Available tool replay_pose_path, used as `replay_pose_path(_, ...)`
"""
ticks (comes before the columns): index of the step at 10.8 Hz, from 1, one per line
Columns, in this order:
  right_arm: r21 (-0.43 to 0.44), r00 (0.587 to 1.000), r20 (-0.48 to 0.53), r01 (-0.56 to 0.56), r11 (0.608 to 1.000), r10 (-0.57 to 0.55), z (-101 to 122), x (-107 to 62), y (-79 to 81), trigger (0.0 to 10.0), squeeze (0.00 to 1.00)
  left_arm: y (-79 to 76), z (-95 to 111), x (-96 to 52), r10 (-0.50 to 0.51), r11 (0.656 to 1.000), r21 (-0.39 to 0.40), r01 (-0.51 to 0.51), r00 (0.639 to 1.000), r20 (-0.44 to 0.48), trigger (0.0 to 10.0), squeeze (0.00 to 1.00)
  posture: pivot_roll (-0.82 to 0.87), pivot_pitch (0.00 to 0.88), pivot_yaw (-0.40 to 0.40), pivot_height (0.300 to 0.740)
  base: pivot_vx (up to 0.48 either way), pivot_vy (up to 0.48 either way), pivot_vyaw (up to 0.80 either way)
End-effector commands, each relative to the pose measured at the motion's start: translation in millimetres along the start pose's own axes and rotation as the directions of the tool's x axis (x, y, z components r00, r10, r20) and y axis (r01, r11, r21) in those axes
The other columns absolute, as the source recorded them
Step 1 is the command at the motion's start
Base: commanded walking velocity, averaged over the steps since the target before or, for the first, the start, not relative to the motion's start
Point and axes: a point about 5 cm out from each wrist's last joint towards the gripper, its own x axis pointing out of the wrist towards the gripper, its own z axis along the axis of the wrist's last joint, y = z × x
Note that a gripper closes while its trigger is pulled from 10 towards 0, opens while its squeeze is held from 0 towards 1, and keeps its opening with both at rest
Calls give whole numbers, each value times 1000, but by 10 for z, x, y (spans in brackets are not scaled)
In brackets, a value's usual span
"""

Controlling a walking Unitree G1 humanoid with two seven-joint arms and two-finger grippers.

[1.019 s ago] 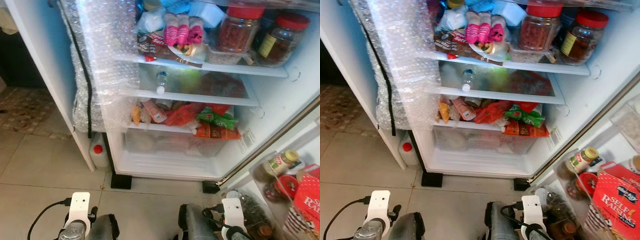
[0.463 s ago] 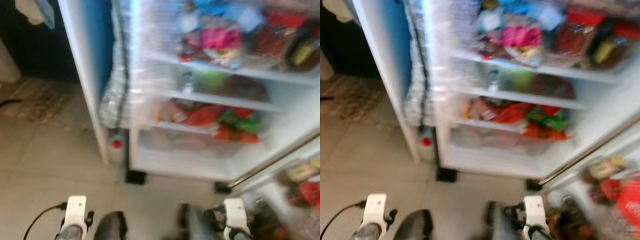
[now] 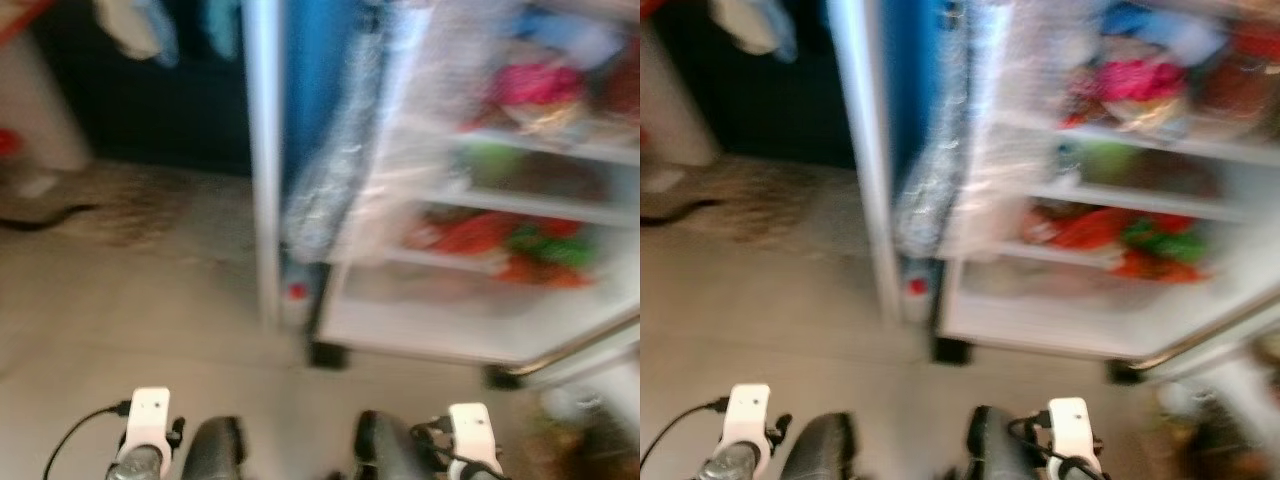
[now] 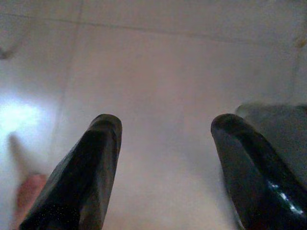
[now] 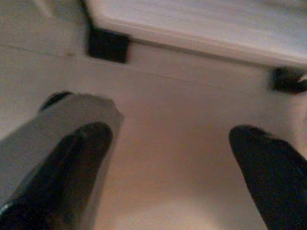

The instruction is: Restocking fridge

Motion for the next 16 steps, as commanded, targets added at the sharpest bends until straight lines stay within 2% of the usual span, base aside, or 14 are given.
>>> replay_pose_path(1, 12, 976, -216, -33, 999, 35, -527, -186, 111, 10000, 0, -90, -60, -17, -26, 1000, -2, 26, 999, -25, 10000, 0, -126, 214, -46, 585, 0, 480, 0)
replay_pose_path(3, 12, 976, -216, -34, 999, 36, -528, -185, 114, 10000, 0, -92, -57, -17, -27, 1000, -2, 27, 999, -23, 10000, 0, -125, 209, -43, 585, 0, 480, 0)
replay_pose_path(8, 7, 976, -217, -23, 1000, 24, -530, -186, 110, 10000, 0, -121, -57, -17, -59, 998, -5, 58, 998, -24, 10000, 0, -121, 197, -41, 585, 0, 0, 0)
replay_pose_path(16, 19, 975, -221, -17, 1000, 21, -535, -187, 116, 10000, 0, -139, -102, -33, -74, 997, -7, 74, 997, -36, 10000, 0, -122, 191, -41, 725, 0, 0, 0)
